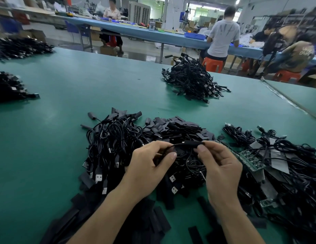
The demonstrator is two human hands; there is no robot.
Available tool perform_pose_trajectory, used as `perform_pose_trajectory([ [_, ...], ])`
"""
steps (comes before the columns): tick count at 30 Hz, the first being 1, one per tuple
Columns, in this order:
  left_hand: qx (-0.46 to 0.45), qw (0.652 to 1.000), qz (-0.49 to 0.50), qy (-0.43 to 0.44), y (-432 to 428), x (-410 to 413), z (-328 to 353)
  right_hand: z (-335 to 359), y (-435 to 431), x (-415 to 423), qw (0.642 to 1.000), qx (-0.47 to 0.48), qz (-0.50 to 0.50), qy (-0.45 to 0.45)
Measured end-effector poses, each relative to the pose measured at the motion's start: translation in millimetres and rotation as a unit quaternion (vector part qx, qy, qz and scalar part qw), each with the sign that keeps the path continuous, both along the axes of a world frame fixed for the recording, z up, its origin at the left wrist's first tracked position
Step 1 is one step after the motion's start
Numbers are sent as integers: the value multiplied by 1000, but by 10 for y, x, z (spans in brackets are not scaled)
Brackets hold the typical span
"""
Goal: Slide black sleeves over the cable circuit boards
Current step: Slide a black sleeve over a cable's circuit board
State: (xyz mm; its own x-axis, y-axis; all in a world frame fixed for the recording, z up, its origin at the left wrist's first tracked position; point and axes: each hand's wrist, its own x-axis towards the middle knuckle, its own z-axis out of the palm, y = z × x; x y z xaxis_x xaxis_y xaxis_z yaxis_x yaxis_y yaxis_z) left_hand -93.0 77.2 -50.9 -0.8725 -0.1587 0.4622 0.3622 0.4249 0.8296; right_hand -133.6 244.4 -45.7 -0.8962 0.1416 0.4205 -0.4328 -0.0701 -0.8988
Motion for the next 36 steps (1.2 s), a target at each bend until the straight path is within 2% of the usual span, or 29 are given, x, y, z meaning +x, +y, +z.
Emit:
perform_pose_trajectory([
  [2,-82,996,19,41,20,-8,76,53,37,-2,999,-41,0,-1],
  [4,-112,988,58,90,43,-2,200,69,70,2,1000,-31,0,0],
  [6,-73,979,143,128,20,2,377,80,102,-7,999,34,-25,-7],
  [7,-29,975,185,117,-24,-10,466,64,129,-26,994,98,-52,-17],
  [8,19,973,215,86,-95,-34,538,40,159,-48,978,186,-87,-32],
  [10,81,961,262,-21,-285,-89,641,-1,206,-69,904,390,-167,-55],
  [12,55,943,312,-101,-480,-144,672,-28,240,-76,825,518,-216,-72],
  [13,26,935,329,-125,-554,-172,683,-36,262,-84,806,541,-225,-85],
  [15,-18,929,338,-150,-634,-219,702,-40,317,-117,793,555,-220,-123],
  [18,-25,938,309,-157,-709,-261,708,-48,366,-146,779,563,-193,-196],
  [22,-70,945,287,-138,-708,-182,634,-67,353,-170,789,540,-234,-173],
  [24,-127,938,314,-77,-623,-96,595,-74,349,-168,801,524,-254,-139],
  [26,-155,939,307,17,-490,-24,591,-69,339,-159,823,499,-266,-65],
  [28,-147,965,212,56,-322,32,581,-60,331,-152,849,462,-253,35],
  [31,-104,993,60,14,-46,86,468,-50,276,-137,887,401,-178,146],
  [36,-26,998,-5,-64,183,86,120,-73,195,-93,904,349,-131,209],
])
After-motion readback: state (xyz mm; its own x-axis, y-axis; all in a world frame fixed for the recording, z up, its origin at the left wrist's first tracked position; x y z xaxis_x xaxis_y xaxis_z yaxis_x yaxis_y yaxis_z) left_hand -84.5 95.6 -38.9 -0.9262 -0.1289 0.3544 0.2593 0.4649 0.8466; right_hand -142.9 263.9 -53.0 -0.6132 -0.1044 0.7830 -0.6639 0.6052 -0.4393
